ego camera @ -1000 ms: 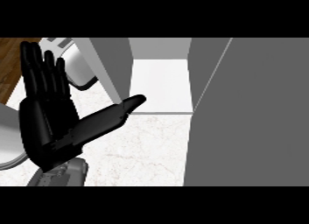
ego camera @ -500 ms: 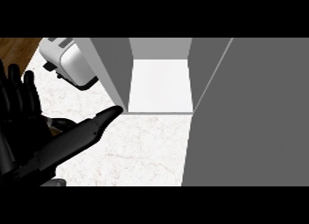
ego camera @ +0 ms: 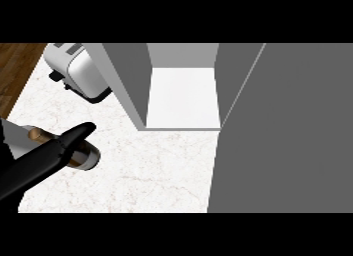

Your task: Pick up the wine, place it into the cabinet and close the cabinet

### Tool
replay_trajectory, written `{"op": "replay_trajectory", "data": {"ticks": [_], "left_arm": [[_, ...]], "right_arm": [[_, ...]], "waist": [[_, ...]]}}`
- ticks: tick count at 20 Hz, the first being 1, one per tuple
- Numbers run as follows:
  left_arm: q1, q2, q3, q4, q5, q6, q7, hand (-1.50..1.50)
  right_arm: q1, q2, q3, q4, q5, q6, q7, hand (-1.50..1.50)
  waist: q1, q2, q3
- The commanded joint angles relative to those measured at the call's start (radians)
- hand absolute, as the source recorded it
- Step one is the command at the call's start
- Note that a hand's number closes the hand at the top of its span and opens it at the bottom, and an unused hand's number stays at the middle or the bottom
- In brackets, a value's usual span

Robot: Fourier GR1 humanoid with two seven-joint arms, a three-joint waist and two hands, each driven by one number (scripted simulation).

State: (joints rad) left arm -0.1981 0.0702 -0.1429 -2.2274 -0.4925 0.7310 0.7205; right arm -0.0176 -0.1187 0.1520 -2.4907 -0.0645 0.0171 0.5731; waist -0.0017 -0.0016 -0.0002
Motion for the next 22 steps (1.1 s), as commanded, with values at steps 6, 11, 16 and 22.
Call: {"op": "replay_trajectory", "data": {"ticks": [6, 11, 16, 22], "left_arm": [[0.124, 0.022, 0.111, -0.030, 0.182, -0.038, -0.060, -1.50], [0.216, 0.027, 0.207, 0.015, 0.385, -0.087, -0.226, -1.50], [0.303, -0.044, 0.154, 0.046, 0.421, -0.109, -0.306, -1.50], [0.321, -0.069, 0.159, 0.196, 0.499, -0.129, -0.487, -1.50]], "right_arm": [[0.078, -0.021, -0.037, -0.158, -0.098, 0.036, 0.053, -1.50], [0.048, 0.006, 0.002, -0.143, -0.047, 0.016, 0.054, -1.50], [0.095, -0.007, -0.036, -0.161, -0.083, 0.054, 0.031, -1.50], [-0.060, -0.003, -0.082, -0.127, -0.101, 0.009, 0.150, -1.50]], "waist": [[-0.002, 0.000, 0.000], [0.000, 0.000, -0.001], [-0.001, -0.001, 0.000], [0.002, 0.000, -0.001]]}}
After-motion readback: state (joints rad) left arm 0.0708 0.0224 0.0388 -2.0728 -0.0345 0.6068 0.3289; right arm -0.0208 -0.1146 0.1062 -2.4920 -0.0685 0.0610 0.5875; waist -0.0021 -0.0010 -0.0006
